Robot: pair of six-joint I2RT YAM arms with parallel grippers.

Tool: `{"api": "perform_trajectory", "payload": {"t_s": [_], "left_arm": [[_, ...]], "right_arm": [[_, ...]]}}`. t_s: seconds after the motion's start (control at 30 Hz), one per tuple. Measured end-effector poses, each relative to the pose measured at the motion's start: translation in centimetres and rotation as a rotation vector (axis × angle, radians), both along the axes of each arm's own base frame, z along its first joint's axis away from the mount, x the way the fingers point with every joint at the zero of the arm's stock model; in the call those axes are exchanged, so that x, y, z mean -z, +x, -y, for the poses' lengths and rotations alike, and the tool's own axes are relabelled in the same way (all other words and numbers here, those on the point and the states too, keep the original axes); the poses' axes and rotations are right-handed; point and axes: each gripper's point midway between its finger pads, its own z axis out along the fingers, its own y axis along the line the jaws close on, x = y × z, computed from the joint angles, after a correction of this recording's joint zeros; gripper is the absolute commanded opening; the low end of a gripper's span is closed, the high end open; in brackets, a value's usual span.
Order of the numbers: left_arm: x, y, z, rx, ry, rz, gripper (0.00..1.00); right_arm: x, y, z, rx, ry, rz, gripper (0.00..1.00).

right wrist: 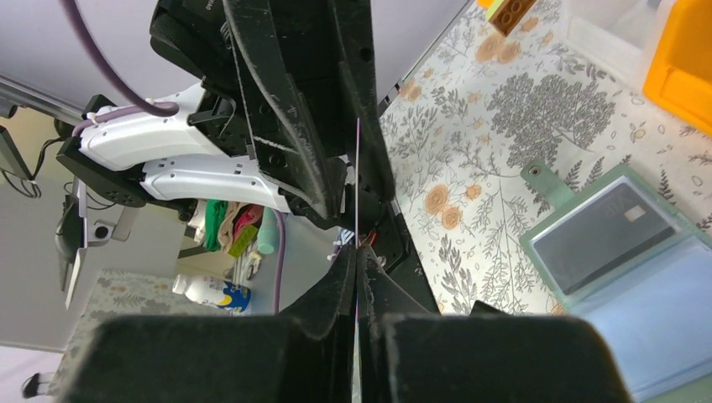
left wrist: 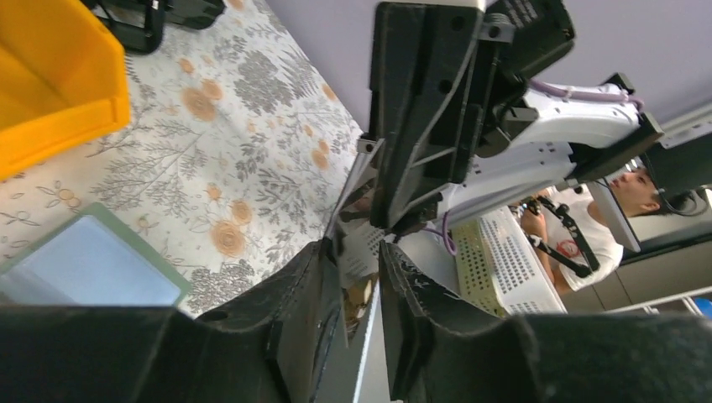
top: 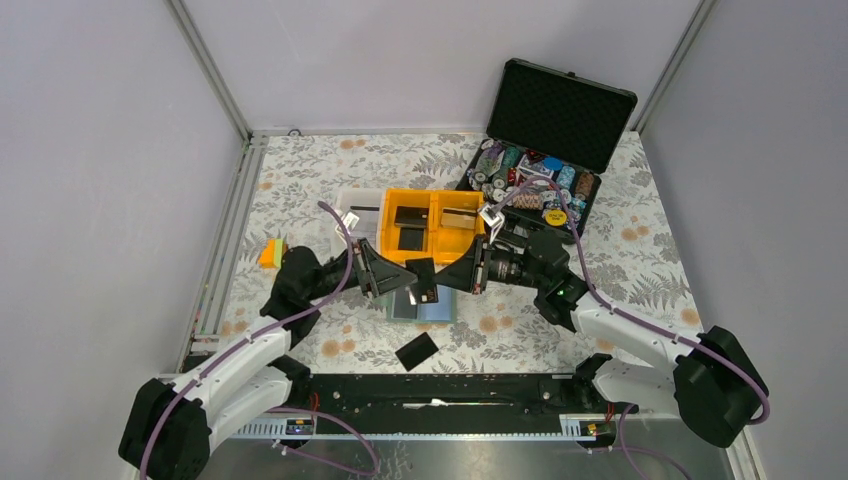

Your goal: Put the credit cards into the card holder

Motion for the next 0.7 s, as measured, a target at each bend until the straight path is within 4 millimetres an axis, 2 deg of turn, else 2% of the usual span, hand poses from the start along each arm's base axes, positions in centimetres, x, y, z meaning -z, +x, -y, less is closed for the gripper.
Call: {"api": "perform_trajectory", "payload": {"t_s": [0.17, 0.2, 0.23, 0.33, 0.4, 0.53, 0.7], "left_arm": [[-0.7, -1.1, 0.3, 0.044, -0.045, 0.002, 0.00], [-0.8, -1.1, 0.3, 0.047, -0.051, 0.001, 0.00], [-0.8, -1.2, 0.3, 0.048, -0.056, 0.002, 0.00], [-0.9, -1.5, 0.3, 0.054, -0.080, -0.002, 0.00], [-1.0, -1.8, 0.3, 0.058, -0.098, 0.000, 0.00], [-0.9, -2.0, 0.2, 0.054, -0.125, -0.009, 0.00], [-1.3, -2.1, 0.1, 0.052, -0.148, -0.005, 0.00]], "right_arm": [[0.7, -0.3, -0.3, -0.033, -0.007, -0.033, 0.01], [0.6, -0.3, -0.4, -0.037, -0.004, -0.034, 0.07], [0.6, -0.4, -0.4, -0.042, -0.001, -0.032, 0.17], [0.5, -0.5, -0.5, -0.053, 0.005, -0.038, 0.26], [0.7, -0.5, -0.6, -0.055, 0.002, -0.048, 0.27], [0.8, -0.6, -0.8, -0.061, 0.005, -0.058, 0.23], [0.3, -0.8, -0.9, -0.071, 0.022, -0.052, 0.25]]}}
